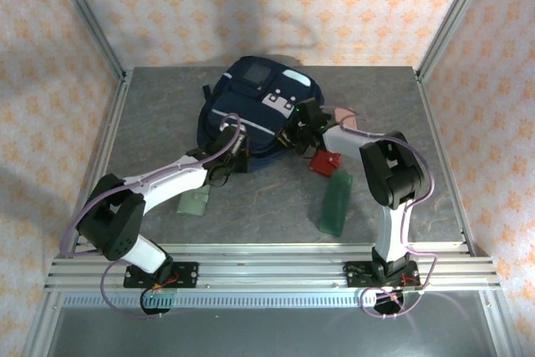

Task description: Pack books, pencil case, and school supplies into a backpack

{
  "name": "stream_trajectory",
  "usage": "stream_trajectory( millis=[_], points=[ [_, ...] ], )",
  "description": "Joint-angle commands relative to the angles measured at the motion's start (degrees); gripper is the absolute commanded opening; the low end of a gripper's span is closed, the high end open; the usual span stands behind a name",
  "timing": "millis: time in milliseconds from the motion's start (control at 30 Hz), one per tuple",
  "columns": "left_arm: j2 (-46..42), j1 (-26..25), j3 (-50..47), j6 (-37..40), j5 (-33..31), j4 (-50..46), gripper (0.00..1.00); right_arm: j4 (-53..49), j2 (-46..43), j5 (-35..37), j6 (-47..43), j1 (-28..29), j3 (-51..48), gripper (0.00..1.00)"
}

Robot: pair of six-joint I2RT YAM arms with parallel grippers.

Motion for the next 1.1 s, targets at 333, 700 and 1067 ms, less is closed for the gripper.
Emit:
stream_trajectory(
  millis=[333, 700, 1067],
  points=[
    [0.2, -2.1, 6.1, -3.8, 4.2, 1.2, 0.00, 8.2, -12.3, -1.7, 0.6, 2.8, -9.7, 0.37],
    [-2.4, -2.2, 6.0, -4.0, 2.3, 1.2, 0.00, 11.8, -15.9, -2.9, 5.6, 5.4, -15.4, 0.37],
    [-3.0, -2.2, 6.7, -4.4, 3.5, 1.8, 0.00, 13.2, -14.1, -1.9, 6.9, 5.6, -14.5, 0.38]
  ],
)
